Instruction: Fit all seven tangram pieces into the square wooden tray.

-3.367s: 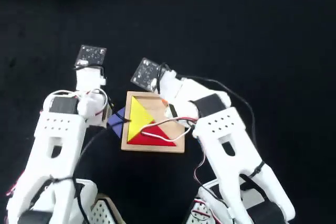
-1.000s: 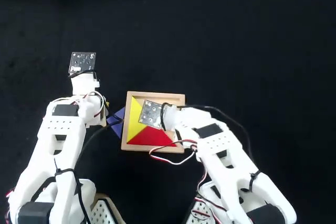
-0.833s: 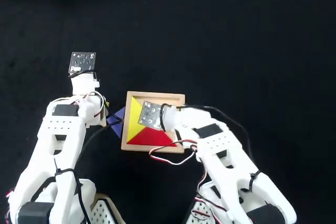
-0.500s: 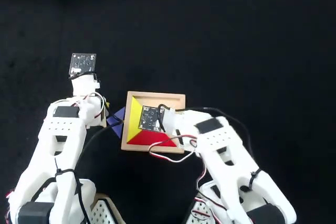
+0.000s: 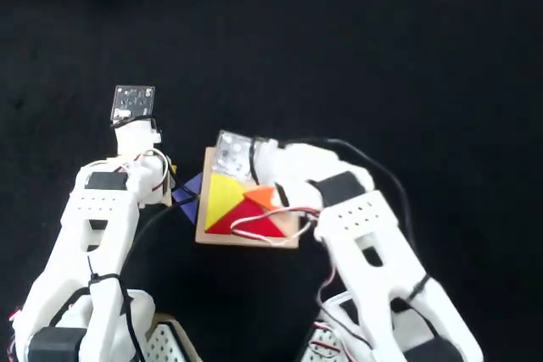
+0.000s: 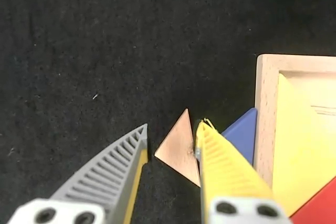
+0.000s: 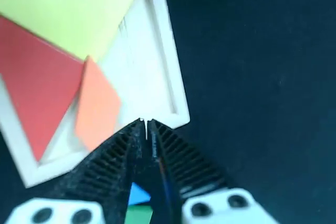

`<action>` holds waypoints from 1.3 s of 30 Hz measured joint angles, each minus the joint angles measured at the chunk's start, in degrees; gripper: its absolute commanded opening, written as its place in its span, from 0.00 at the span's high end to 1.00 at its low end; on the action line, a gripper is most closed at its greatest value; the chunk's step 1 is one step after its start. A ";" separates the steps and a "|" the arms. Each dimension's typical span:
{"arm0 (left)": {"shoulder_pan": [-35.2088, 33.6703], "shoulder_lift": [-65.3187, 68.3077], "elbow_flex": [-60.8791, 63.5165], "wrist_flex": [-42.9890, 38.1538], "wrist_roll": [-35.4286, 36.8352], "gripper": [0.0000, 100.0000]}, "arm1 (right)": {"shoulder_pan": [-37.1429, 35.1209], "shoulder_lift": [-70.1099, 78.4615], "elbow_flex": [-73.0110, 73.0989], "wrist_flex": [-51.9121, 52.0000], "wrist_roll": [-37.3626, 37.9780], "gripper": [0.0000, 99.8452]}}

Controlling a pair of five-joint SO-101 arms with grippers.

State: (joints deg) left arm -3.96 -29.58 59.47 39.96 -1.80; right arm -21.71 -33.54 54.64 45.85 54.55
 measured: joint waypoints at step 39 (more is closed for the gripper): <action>0.00 0.00 0.00 0.00 0.00 0.84 | -5.01 -6.24 5.98 2.11 -4.13 0.99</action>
State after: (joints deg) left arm -3.96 -29.58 59.47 39.96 -1.80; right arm -26.73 -39.78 60.62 47.96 50.42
